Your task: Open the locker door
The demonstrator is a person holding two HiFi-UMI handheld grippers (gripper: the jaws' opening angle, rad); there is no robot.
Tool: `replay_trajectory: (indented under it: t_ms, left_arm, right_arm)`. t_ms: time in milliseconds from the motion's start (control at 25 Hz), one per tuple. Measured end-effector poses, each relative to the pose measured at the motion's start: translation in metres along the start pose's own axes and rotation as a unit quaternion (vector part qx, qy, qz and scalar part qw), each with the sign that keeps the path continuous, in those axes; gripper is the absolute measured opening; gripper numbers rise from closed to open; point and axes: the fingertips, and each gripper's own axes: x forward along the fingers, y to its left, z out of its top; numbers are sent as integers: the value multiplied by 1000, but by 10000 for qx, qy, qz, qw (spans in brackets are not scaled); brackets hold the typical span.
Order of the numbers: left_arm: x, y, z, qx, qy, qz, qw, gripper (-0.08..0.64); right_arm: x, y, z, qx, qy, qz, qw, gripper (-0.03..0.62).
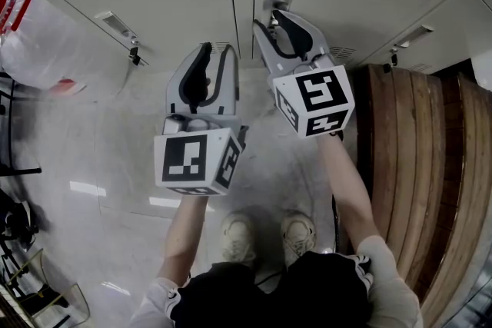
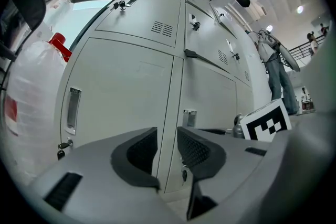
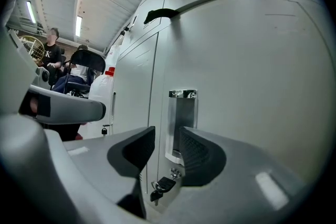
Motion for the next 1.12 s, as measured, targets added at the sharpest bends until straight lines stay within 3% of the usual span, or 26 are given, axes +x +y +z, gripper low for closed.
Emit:
replay_trajectory:
  t_ms: [560, 1120]
  left_arm:
    - [0, -2, -3, -103, 90, -137, 9998, 105]
    - [0, -44, -3, -235, 365, -1262, 9911, 153]
  right_arm:
    - [1, 8, -1, -13, 55, 254, 9997, 124]
    - [-49, 34, -5, -38, -62, 887, 9960, 123]
